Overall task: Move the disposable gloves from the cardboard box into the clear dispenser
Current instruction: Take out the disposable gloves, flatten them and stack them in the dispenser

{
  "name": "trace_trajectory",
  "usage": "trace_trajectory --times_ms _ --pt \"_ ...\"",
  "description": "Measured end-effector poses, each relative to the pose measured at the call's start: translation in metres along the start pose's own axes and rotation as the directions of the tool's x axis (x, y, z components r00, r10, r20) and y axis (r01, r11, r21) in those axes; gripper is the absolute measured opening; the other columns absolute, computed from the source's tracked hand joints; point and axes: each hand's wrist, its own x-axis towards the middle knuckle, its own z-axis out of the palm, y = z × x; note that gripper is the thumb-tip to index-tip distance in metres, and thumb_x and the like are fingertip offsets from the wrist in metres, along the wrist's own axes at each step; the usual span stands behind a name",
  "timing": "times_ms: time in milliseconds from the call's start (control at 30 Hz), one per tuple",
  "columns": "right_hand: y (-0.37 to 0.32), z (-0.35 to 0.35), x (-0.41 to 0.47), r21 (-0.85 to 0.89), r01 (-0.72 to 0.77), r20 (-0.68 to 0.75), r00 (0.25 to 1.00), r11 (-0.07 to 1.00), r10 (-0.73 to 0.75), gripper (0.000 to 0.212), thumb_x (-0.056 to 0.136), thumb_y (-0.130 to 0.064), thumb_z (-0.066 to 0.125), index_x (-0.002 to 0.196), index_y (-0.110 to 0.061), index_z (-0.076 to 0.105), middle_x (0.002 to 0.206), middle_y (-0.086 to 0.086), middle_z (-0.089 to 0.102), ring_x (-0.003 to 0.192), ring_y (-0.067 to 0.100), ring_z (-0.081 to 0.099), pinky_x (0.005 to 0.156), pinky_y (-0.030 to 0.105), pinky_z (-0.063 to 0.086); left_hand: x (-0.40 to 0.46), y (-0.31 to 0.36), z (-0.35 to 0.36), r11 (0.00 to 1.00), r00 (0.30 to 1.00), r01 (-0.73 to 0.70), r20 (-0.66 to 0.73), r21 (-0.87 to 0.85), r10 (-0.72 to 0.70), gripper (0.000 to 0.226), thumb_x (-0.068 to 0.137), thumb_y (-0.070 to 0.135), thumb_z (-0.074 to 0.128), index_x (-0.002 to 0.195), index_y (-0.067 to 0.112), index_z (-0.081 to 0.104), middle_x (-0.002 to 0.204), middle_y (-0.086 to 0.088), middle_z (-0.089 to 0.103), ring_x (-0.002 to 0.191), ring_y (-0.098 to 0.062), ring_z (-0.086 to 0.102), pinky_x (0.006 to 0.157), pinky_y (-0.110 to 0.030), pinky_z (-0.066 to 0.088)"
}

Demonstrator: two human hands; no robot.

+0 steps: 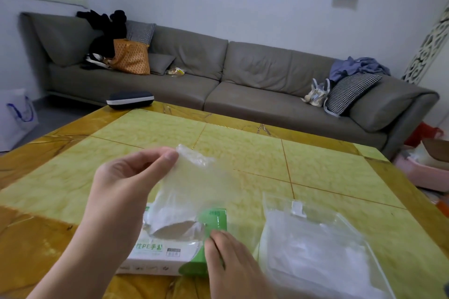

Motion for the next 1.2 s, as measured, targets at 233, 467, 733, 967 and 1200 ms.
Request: trace_trajectory --times_ms 233,467,733,967,1200 --pt "-0.010 -0.064 0.006 0.407 -0.287 0.186 0.956 0.867 0.229 0.032 0.087 -0.040 0.047 0.118 -0.047 0.056 0.134 -0.015 0.060 0.083 -0.011 0.066 0.074 0.006 0.048 -0.003 -0.005 0.008 0.974 0.993 0.068 0.109 -0.215 -0.045 0.028 0.078 0.001 0.070 0.104 -0.003 0.076 0.109 -0.019 0.077 0.103 -0.030 0.073 0.095 -0.039 0.058" --pt "0.002 -0.148 0.013 0.870 -0.256 0.099 0.928 0.421 0.359 0.071 0.060 -0.062 0.085 0.118 -0.025 0.069 0.116 -0.006 0.077 0.109 0.010 0.072 0.090 0.024 0.054 -0.021 -0.010 0.023 0.998 0.954 -0.037 0.298 0.056 0.018 0.019 0.078 0.006 0.076 0.093 0.014 0.083 0.108 -0.006 0.078 0.105 -0.020 0.074 0.088 -0.031 0.061" --pt "0.023 -0.153 0.017 0.911 -0.229 0.085 0.917 0.342 0.389 0.024 0.096 0.008 0.063 0.084 -0.010 0.074 0.071 0.025 0.068 0.046 0.034 0.058 0.039 0.028 0.044 -0.022 -0.011 0.025 0.992 0.912 -0.056 0.409 0.111 0.006 0.034 0.076 0.028 0.081 0.108 0.023 0.071 0.105 -0.002 0.072 0.101 -0.015 0.069 0.086 -0.023 0.056" --pt "0.030 -0.151 0.015 0.918 -0.318 0.250 0.927 0.236 0.279 0.019 0.098 0.004 0.063 0.091 -0.008 0.077 0.072 0.021 0.065 0.050 0.029 0.054 0.049 0.032 0.047 -0.028 -0.022 0.037 0.926 0.745 0.073 0.597 0.369 -0.297 0.040 0.084 0.044 0.080 0.102 0.008 0.075 0.103 -0.029 0.069 0.093 -0.039 0.069 0.090 -0.058 0.049" --pt "0.040 -0.160 0.012 0.873 -0.384 0.286 0.902 0.301 0.323 0.012 0.076 -0.013 0.066 0.085 -0.005 0.069 0.064 0.022 0.058 0.051 0.031 0.053 0.046 0.036 0.044 -0.027 -0.025 0.036 0.966 0.848 0.183 0.468 0.181 -0.248 0.036 0.080 0.020 0.089 0.096 -0.004 0.067 0.079 -0.032 0.066 0.064 -0.029 0.065 0.059 -0.027 0.049"
